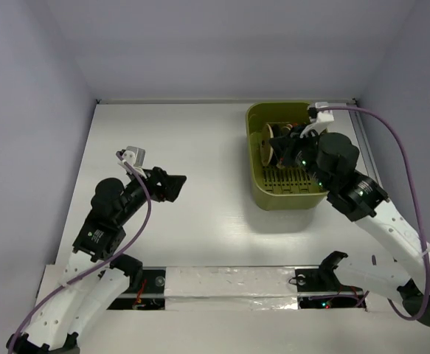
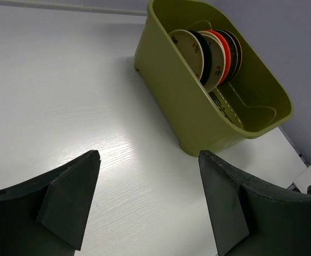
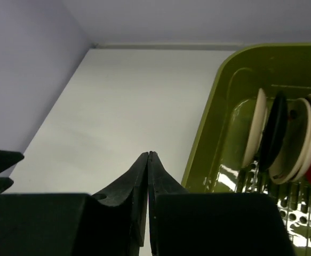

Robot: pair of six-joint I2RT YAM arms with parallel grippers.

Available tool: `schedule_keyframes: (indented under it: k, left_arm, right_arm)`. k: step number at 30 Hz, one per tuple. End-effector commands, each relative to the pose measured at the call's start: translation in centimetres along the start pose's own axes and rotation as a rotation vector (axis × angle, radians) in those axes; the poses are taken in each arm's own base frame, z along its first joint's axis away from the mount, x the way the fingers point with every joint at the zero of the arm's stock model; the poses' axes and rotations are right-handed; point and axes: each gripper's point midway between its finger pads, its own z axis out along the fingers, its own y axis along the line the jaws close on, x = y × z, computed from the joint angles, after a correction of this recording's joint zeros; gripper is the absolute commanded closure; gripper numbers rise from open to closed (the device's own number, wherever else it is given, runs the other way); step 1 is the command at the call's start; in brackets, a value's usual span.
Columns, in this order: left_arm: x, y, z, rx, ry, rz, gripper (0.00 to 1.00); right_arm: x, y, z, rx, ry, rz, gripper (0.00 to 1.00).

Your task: Unload the plates from the dish rack

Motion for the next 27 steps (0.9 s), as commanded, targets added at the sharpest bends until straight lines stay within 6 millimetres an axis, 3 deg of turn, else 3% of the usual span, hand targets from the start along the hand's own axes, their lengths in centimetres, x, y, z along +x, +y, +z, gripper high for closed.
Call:
schedule_keyframes:
  k: [1,5,6,7,8,10,11,13,14,19,20,22,25,26,27]
  left_arm:
    - [-1.4,-0.9,0.1,0.044,-0.045,0.03,0.29]
    - [-1.2,-0.8,0.1,0.04,-0.04,0.028,0.32]
    - [-1.0,-0.6,0.2,0.033,-0.035,0.027,0.32]
    - [-1.0,-0.6,0.2,0.03,-0.033,0.025,0.33]
    - [-0.9,-0.5,0.2,0.026,-0.03,0.024,0.39]
    - [-0.8,-0.3,0.2,0.014,-0.03,0.023,0.52]
    - [-0.9,-0.2,0.1,0.011,-0.035,0.025,0.7]
    - [-1.1,0.0,0.0,-0.005,-0.043,0.023,0.85]
    - [-1.1,0.2,0.0,-0.014,-0.046,0.023,1.0]
    - [-1.4,0.8,0.0,-0.051,-0.05,0.02,1.0]
    - [-1.4,0.9,0.1,-0.053,-0.05,0.018,1.0]
    - [-1.2,1.0,0.1,-0.06,-0.044,0.015,1.0]
    - [-1.2,1.4,0.1,-0.073,-0.042,0.011,0.84]
    - [-1.2,1.2,0.1,-0.065,-0.042,0.013,0.73]
    - [-1.2,1.0,0.1,-0.055,-0.044,0.013,0.69]
  right_arm:
    - [-2.4,-2.1,-0.7,0.133,-0.067,-0.026,0.92]
    - [-2.4,-3.6,0.8,0.229,-0.076,-0.045,0.55]
    - [-1.8,-4.2,1.8,0.268,-0.053,-0.061,0.54]
    - [-1.6,-4.5,2.3,0.294,-0.04,-0.074,0.55]
    - [-2.2,-5.1,2.3,0.332,-0.025,-0.093,0.71]
    - [-1.8,-6.7,3.5,0.412,0.012,-0.122,0.93]
    - [-2.7,-8.0,3.7,0.44,0.003,-0.123,1.0]
    - [-2.1,-7.9,5.0,0.378,0.049,-0.119,1.0]
    - [-2.1,-8.0,5.3,0.376,0.054,-0.12,1.0]
    - [-1.8,-9.3,7.0,0.425,0.113,-0.164,1.0]
    - [-0.8,-9.6,7.8,0.432,0.149,-0.18,1.0]
    - [-0.7,-9.8,8.6,0.44,0.161,-0.191,0.95]
    - [0.9,-10.5,10.4,0.463,0.22,-0.216,0.76]
    - [0.8,-10.5,10.8,0.465,0.226,-0.225,0.68]
    - [1.8,-10.9,11.7,0.477,0.257,-0.235,0.67]
